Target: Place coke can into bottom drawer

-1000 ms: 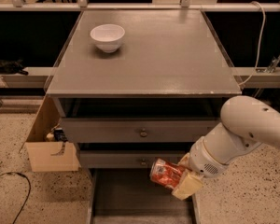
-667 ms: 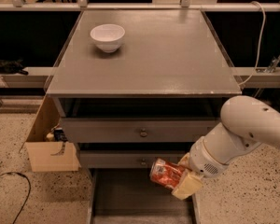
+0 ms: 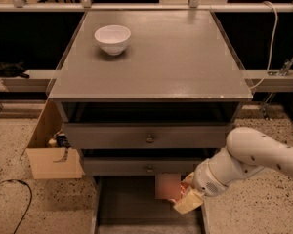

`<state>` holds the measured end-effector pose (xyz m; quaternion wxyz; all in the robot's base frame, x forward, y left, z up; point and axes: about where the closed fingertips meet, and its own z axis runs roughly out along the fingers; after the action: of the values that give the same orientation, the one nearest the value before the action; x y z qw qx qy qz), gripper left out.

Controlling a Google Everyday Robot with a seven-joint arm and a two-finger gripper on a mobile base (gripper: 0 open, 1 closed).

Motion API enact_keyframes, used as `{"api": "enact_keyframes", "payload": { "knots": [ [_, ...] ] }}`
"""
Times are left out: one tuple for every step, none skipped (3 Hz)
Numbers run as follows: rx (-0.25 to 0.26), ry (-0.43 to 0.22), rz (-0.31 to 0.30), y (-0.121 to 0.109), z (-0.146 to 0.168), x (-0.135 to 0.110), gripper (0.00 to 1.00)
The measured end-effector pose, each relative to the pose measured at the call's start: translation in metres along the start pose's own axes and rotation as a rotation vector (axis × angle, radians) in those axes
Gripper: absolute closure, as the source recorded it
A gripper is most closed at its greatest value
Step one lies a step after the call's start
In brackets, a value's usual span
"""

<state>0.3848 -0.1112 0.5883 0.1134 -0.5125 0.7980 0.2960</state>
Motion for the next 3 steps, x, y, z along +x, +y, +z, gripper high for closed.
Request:
{"api": "enact_keyframes", "payload": {
  "knots": [
    [-0.005, -0.025, 0.057, -0.014, 0.026, 0.027, 1.00],
    [-0.009, -0.042, 0.111, -0.026, 0.047, 0.056, 1.00],
    [-0.009, -0.042, 0.111, -0.026, 0.047, 0.056, 1.00]
  ]
}}
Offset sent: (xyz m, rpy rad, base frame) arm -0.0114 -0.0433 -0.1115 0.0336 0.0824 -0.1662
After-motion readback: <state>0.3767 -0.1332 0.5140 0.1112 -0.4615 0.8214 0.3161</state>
